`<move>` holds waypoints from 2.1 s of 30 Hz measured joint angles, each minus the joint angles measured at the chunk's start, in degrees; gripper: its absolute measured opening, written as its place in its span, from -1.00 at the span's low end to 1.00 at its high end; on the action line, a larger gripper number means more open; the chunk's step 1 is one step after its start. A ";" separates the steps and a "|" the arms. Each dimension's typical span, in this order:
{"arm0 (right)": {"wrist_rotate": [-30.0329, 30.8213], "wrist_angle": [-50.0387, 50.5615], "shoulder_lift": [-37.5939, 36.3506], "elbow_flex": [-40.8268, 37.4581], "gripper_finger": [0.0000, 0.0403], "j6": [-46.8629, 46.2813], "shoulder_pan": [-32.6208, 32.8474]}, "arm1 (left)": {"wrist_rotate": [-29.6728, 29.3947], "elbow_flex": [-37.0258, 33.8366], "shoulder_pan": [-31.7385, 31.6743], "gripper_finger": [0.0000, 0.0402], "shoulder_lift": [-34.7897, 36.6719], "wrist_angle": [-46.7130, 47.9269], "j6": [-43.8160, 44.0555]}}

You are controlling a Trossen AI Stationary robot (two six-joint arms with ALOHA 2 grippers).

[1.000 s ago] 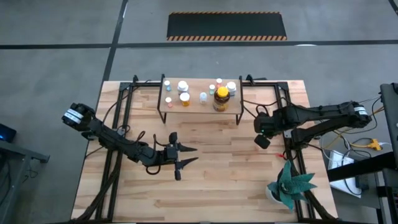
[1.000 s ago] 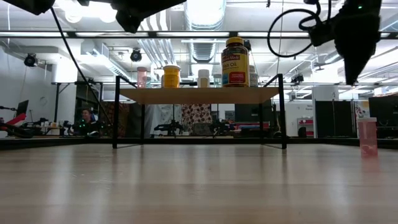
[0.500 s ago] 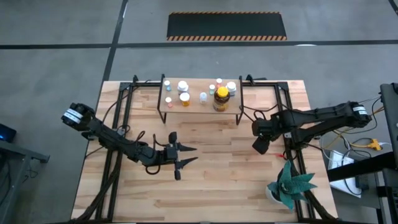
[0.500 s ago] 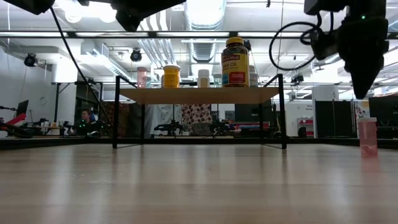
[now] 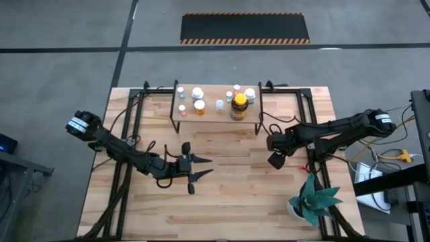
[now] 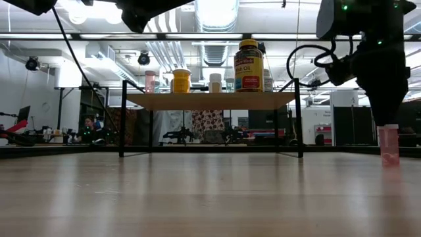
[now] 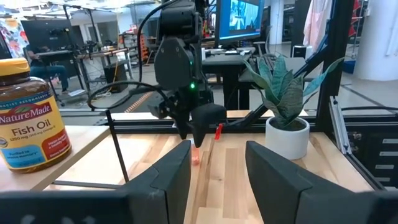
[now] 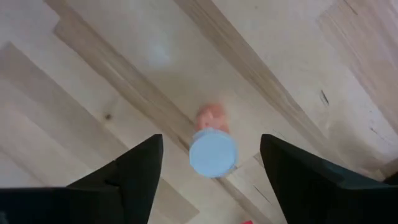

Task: Pick and place medicine bottles onto shelf by color
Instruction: Put the red pill bottle on the shelf

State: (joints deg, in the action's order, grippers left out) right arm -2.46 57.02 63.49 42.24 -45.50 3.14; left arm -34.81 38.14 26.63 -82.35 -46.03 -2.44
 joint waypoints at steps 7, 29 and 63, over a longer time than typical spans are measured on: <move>0.02 -0.42 3.04 -0.02 0.06 0.21 0.00 | 0.00 -0.03 0.00 -0.32 0.00 -0.04 -1.16; -6.82 2.13 1.54 10.63 -0.47 7.98 0.26 | 0.02 -0.06 0.05 -0.32 3.75 0.56 -8.48; 3.49 13.81 17.24 46.90 -0.48 43.56 -29.08 | -0.46 -2.24 0.11 -0.32 9.92 0.73 -14.31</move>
State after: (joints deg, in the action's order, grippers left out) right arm 1.03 70.83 80.73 89.14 -1.94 -25.94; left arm -35.27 35.90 26.74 -72.42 -45.30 -16.75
